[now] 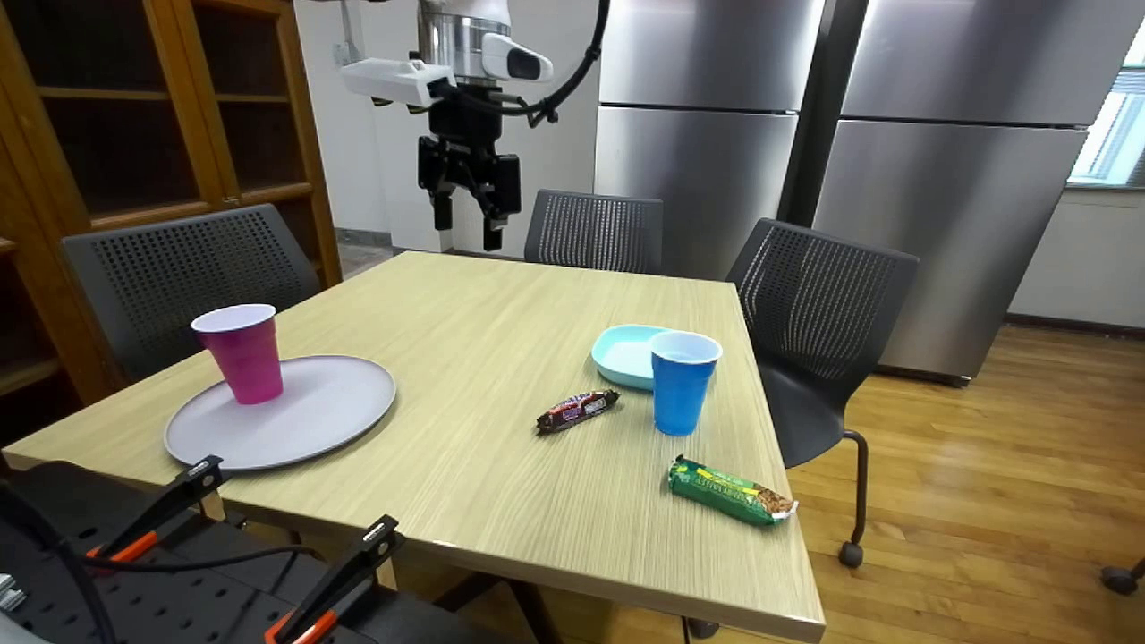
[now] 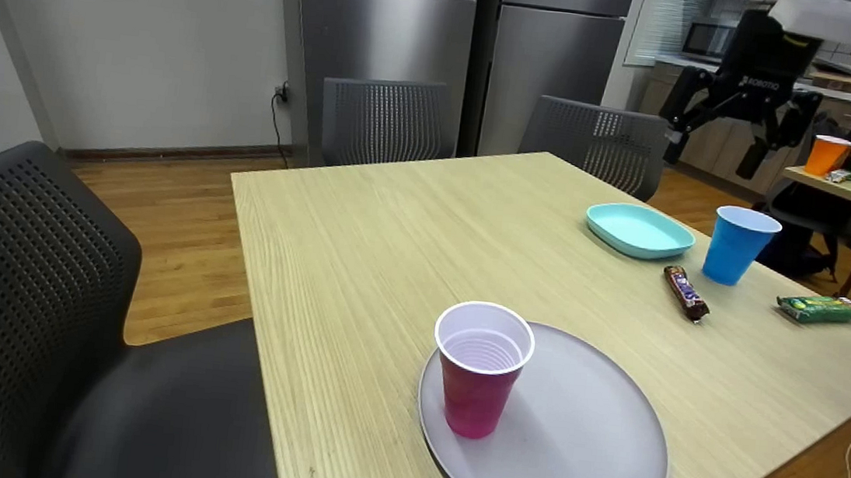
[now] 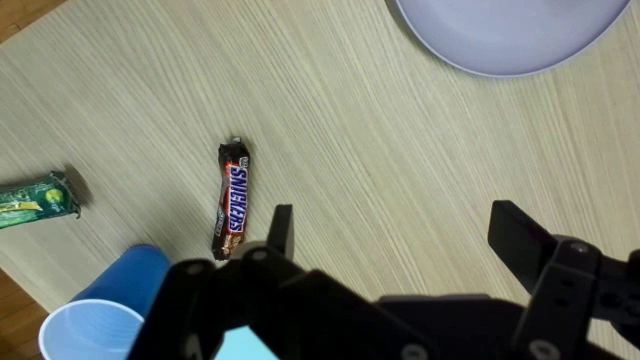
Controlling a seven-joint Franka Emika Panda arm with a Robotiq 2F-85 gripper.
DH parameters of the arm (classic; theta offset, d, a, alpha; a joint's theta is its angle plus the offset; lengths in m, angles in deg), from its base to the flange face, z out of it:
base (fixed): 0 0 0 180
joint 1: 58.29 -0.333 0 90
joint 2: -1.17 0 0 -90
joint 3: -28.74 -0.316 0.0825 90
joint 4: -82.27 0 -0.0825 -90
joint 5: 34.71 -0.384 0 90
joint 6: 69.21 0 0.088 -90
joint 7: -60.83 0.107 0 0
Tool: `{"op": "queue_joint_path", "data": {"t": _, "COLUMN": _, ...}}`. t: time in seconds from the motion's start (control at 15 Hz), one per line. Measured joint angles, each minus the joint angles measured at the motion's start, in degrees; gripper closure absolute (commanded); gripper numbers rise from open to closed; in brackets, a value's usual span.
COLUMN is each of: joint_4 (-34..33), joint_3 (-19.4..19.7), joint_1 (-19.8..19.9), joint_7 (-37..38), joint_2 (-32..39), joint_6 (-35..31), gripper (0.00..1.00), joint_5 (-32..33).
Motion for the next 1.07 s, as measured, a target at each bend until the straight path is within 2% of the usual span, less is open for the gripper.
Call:
{"op": "queue_joint_path", "data": {"t": 0.6, "joint_4": -7.44, "joint_3": 4.69, "joint_1": 5.40, "joint_7": -11.53, "joint_2": 7.62, "joint_6": 0.04, "gripper": 0.00, "joint_5": -0.38}}
{"op": "queue_joint_path", "data": {"t": 1.07, "joint_4": -13.51, "joint_3": 4.95, "joint_1": 6.71, "joint_7": -13.80, "joint_2": 13.40, "joint_6": 0.81, "gripper": 0.00, "joint_5": -0.34}}
